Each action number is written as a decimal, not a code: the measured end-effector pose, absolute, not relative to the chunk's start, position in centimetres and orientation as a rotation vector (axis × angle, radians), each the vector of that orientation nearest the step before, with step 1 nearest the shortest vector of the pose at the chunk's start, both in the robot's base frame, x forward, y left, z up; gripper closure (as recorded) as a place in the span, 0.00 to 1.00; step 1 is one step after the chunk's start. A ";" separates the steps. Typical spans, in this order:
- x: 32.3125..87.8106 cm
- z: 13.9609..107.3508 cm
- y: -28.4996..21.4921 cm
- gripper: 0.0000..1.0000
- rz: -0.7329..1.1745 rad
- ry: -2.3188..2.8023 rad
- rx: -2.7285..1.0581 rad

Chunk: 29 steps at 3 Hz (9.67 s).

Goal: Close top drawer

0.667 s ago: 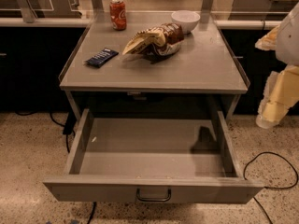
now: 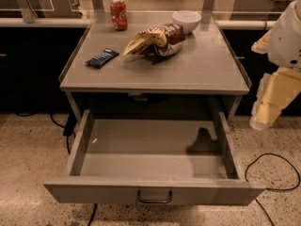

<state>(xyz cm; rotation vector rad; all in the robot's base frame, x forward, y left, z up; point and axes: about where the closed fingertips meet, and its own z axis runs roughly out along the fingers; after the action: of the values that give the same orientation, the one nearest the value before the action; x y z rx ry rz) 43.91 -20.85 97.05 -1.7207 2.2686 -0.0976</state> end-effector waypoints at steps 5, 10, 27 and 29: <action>43.1 94.3 -26.3 0.00 -0.242 2.490 -1.668; 43.4 92.1 -31.5 0.00 -0.241 2.531 -1.587; 24.9 68.5 -34.4 0.00 -0.051 2.464 -2.027; 23.7 67.4 -33.7 0.00 -0.017 2.454 -2.063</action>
Offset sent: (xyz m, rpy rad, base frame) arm -0.0029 -0.0869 -0.0450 0.0237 0.0203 -0.5276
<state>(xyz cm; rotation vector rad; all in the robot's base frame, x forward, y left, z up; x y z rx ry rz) 23.68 -33.67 67.35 -2.0630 2.4539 -0.0173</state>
